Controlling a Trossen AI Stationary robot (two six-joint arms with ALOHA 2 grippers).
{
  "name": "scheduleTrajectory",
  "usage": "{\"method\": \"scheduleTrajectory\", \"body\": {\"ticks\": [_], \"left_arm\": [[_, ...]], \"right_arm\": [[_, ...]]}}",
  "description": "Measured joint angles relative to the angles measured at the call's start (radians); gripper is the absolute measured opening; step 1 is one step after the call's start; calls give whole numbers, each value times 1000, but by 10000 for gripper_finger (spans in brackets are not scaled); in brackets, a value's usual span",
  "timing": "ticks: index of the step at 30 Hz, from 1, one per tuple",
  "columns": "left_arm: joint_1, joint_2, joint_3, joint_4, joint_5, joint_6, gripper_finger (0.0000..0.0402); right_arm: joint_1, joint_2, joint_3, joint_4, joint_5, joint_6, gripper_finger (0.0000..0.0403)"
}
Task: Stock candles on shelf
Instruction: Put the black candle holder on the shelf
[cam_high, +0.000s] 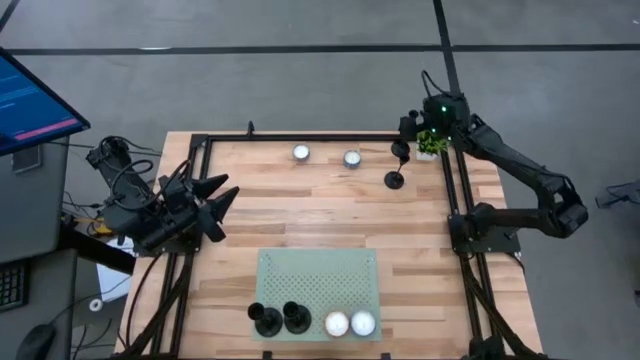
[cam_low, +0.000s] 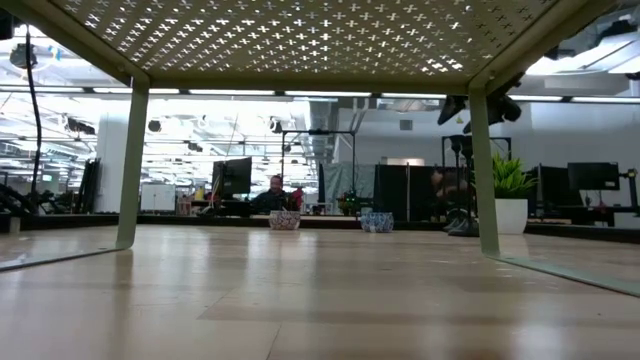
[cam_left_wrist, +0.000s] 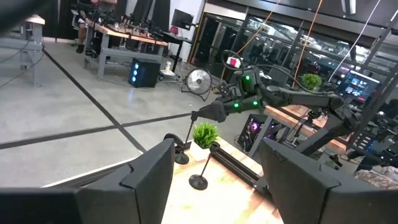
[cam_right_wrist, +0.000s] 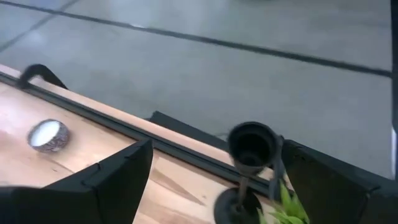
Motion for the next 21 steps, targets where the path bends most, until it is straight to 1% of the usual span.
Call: {"method": "scheduleTrajectory", "body": {"ticks": [4,7,13,21], "left_arm": [[0,0,0,0,0,0,237],[0,0,0,0,0,2,237],[0,0,0,0,0,2,237],[0,5,0,0,0,1,237]], "right_arm": [[4,-46,-52,51,2,-24,346],[3,-80,-84,70,29,-70,346],[5,-145,-187,209,1,-114,345],[44,-259,-331,323,10,-163,342]]}}
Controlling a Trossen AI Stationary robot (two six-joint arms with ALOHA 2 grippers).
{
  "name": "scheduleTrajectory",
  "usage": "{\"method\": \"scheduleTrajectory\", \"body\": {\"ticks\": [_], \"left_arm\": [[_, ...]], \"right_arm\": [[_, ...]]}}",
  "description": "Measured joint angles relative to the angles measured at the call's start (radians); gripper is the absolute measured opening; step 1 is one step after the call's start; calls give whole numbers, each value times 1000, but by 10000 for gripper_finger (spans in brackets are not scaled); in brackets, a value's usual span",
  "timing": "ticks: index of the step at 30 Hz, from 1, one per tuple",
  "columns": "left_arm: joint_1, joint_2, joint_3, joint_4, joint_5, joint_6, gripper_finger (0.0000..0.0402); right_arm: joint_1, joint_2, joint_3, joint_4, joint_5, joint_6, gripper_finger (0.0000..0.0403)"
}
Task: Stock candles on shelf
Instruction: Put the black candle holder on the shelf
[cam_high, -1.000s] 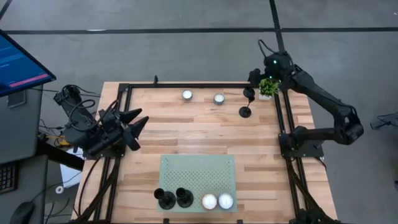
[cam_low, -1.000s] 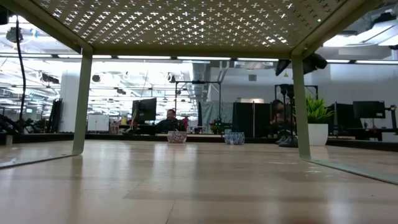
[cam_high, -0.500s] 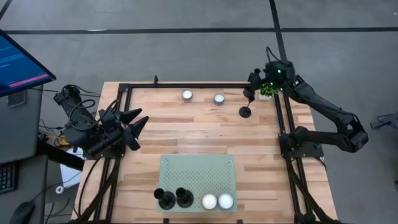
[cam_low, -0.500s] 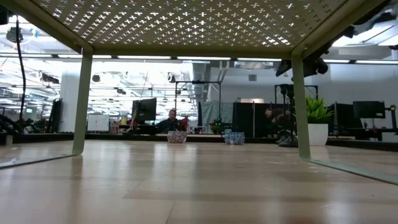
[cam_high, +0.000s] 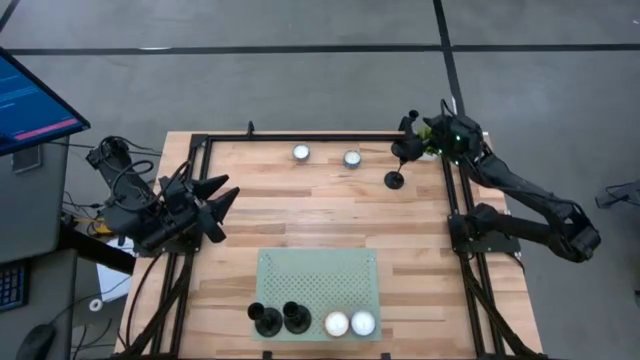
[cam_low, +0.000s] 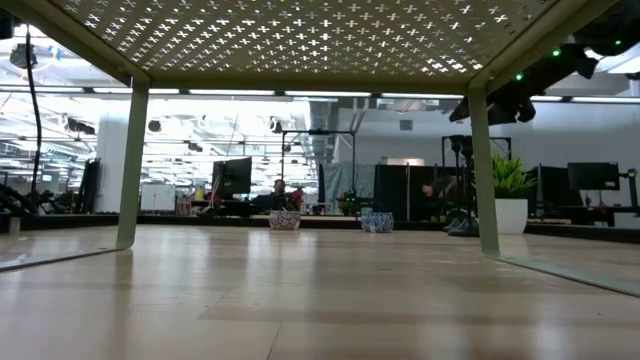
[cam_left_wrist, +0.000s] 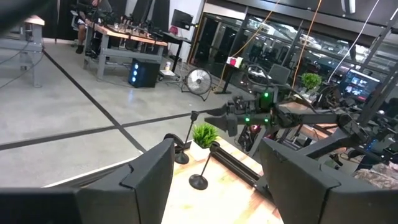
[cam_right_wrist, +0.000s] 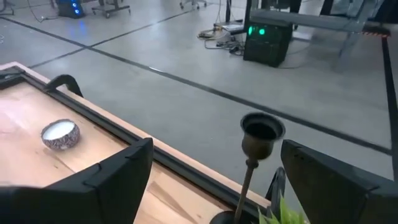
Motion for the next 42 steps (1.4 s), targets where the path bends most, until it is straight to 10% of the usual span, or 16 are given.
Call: {"method": "scheduleTrajectory", "body": {"ticks": [42], "left_arm": [[74,15,0,18,0,-34,237]], "right_arm": [[-136,292,36,243,-92,-2,330]]}}
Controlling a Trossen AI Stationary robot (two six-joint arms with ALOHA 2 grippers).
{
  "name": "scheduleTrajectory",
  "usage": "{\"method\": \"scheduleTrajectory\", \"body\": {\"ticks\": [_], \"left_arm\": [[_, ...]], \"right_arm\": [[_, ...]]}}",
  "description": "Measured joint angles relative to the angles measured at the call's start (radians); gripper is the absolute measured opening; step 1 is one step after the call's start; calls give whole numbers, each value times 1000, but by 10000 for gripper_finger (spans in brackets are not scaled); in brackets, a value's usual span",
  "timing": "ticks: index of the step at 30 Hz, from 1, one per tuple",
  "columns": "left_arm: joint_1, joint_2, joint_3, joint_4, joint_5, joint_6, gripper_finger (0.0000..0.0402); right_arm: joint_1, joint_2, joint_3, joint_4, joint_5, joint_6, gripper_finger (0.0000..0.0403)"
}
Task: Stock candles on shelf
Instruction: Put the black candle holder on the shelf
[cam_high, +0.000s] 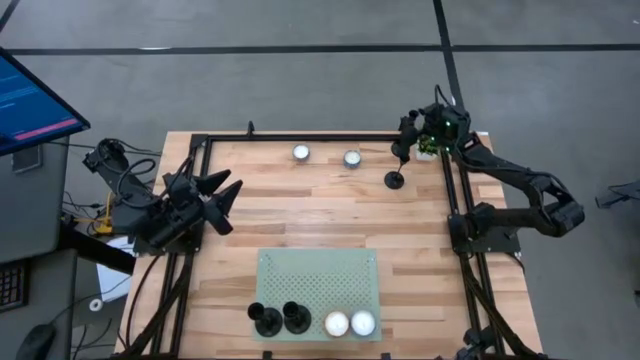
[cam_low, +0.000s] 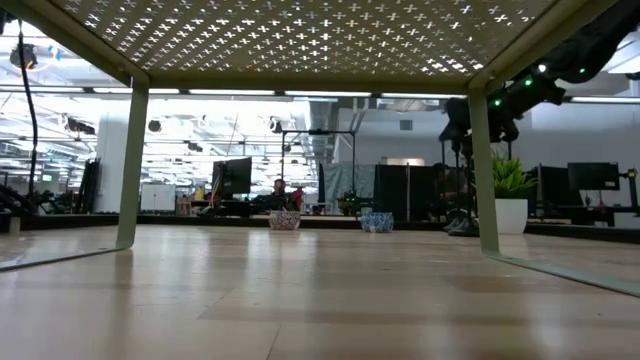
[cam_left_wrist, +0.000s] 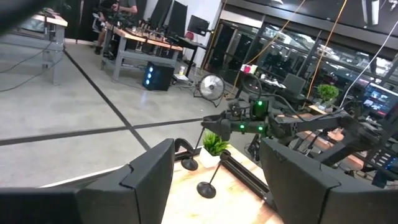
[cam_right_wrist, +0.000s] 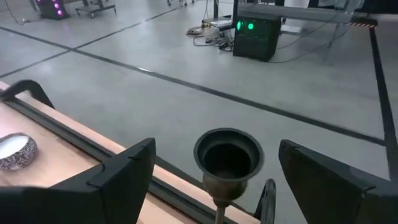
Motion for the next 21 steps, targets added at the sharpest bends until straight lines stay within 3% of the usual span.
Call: {"method": "scheduleTrajectory", "body": {"ticks": [8,13,21], "left_arm": [[0,1,0,2,0,0,237],[0,1,0,5,0,0,237],[0,1,0,4,0,9,237]], "right_arm": [[-11,121,53,-2,-42,16,330],[-11,119,71,1,-42,15,325],[-17,122,71,-13,-44,6,279]]}}
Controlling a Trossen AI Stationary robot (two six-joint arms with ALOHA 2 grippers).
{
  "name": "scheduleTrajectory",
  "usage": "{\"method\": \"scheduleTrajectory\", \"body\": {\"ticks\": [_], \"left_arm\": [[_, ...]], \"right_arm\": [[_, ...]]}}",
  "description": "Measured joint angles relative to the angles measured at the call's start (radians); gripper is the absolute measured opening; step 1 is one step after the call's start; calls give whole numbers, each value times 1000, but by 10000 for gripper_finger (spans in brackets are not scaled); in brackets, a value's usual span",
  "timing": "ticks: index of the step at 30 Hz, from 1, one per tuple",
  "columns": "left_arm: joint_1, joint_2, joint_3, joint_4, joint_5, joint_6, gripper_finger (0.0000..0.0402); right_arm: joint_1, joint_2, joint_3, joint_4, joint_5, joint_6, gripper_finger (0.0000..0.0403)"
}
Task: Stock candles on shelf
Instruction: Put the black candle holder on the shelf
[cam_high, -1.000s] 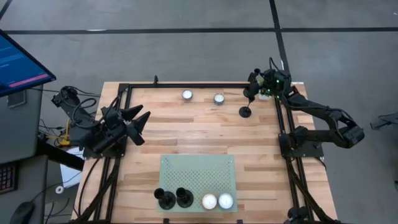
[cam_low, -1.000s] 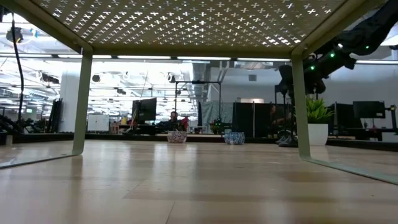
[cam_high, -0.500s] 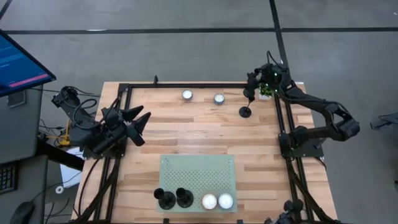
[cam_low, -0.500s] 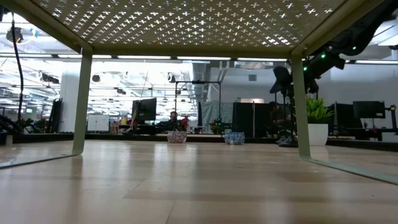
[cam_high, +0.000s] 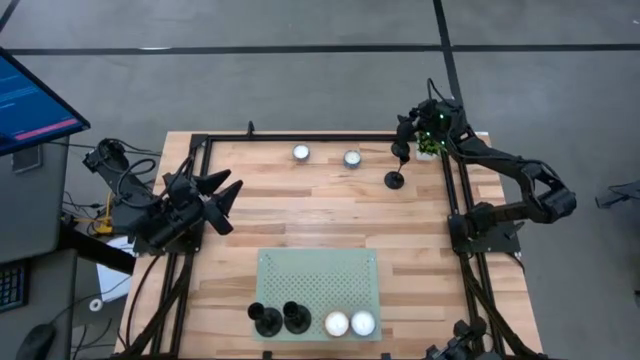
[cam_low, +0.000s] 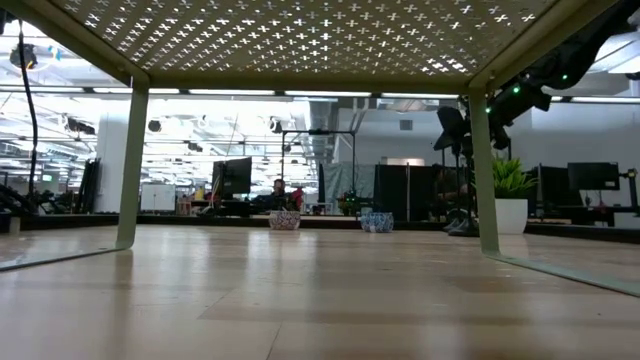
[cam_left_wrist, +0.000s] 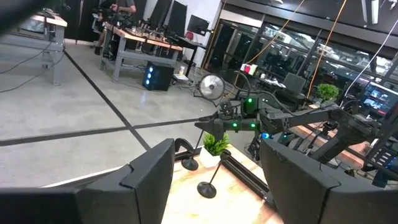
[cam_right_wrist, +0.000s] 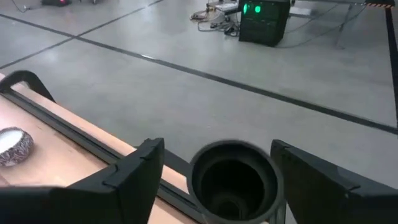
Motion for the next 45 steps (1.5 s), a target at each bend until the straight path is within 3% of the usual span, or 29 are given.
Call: {"method": "scheduleTrajectory", "body": {"ticks": [7,16,26,34,39,45], "left_arm": [[0,0,0,0,0,1,237],[0,0,0,0,0,1,237],[0,0,0,0,0,2,237],[0,0,0,0,0,4,237],[0,0,0,0,0,10,237],[0,0,0,0,0,35,237]], "right_arm": [[2,63,0,18,-3,-1,222],[1,44,0,40,-6,-33,76],[1,-10,13,15,-8,-54,77],[39,-121,212,-110,-28,-97,77],[151,-165,401,-253,-32,-142,77],[389,-159,582,-387,-32,-165,77]]}}
